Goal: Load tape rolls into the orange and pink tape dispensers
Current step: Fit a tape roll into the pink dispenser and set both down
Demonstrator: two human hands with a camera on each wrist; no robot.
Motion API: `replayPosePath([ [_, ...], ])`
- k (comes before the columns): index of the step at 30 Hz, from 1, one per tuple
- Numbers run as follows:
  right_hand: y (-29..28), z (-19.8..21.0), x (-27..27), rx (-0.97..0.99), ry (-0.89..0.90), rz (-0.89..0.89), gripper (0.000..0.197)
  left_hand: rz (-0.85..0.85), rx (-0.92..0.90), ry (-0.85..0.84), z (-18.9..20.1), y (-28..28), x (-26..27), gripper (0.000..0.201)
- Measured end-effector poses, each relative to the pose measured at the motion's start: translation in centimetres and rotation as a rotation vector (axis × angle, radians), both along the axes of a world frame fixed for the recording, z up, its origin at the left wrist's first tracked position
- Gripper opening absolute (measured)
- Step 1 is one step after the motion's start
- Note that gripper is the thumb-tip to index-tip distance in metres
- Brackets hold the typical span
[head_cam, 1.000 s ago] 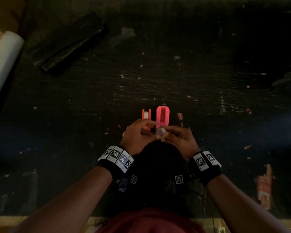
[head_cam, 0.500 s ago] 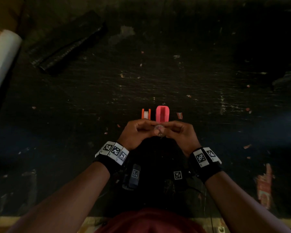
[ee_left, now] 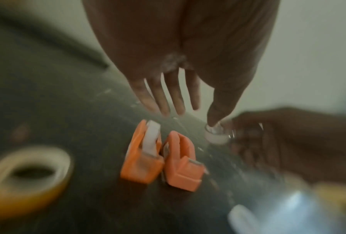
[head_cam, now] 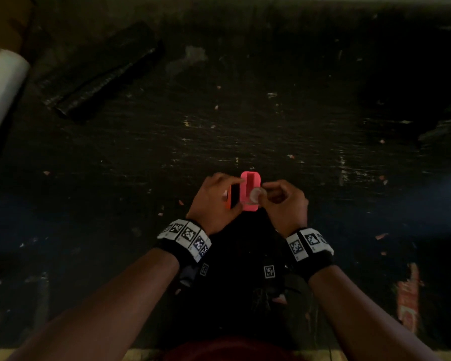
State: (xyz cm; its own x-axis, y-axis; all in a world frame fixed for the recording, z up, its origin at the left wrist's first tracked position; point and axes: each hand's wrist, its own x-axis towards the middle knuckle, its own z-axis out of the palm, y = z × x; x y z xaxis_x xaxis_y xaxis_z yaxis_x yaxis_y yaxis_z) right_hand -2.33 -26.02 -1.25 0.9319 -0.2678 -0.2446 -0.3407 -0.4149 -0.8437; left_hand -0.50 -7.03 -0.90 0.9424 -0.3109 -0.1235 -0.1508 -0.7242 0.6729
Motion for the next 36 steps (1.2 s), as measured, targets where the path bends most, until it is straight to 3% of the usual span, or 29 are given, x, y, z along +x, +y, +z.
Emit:
replayPosePath([
  [4, 0.6, -0.5, 2.7, -0.191, 0.029, 0.027, 0.016, -0.177, 0.262, -0.025, -0.4, -1.1, 2.4, 0.091],
  [8, 1.5, -1.4, 4.3, -0.349, 0.1, 0.118, 0.014, -0.277, 0.365, 0.056, -1.3, -2.2, 4.0, 0.106],
  [14, 2.2, -1.5, 5.3, -0.428, 0.149, 0.172, 0.019, -0.239, 0.161, 0.151, -2.6, -2.1, 5.0, 0.099],
  [18, 2.7, -1.8, 6.0, -0.472, 0.205, 0.21, 0.017, -0.269, 0.22, 0.055, -2.6, -2.1, 5.1, 0.079],
  [24, 2.9, -1.6, 6.1, -0.498, 0.263, 0.29, 0.014, -0.272, 0.27, 0.016, -2.7, -2.0, 5.1, 0.083],
  [27, 2.2, -1.4, 5.6, -0.506, 0.195, 0.356, 0.017, -0.266, 0.259, 0.025, -2.9, -1.8, 5.0, 0.084],
  [32, 0.6, -1.0, 5.0, -0.656, 0.106, 0.621, 0.03, -0.268, 0.271, 0.034, -2.8, -1.8, 5.0, 0.092],
  [36, 0.0, -0.5, 5.1, -0.64, -0.036, 0.681, 0.023, -0.266, 0.269, 0.056, -2.8, -1.8, 5.1, 0.094],
])
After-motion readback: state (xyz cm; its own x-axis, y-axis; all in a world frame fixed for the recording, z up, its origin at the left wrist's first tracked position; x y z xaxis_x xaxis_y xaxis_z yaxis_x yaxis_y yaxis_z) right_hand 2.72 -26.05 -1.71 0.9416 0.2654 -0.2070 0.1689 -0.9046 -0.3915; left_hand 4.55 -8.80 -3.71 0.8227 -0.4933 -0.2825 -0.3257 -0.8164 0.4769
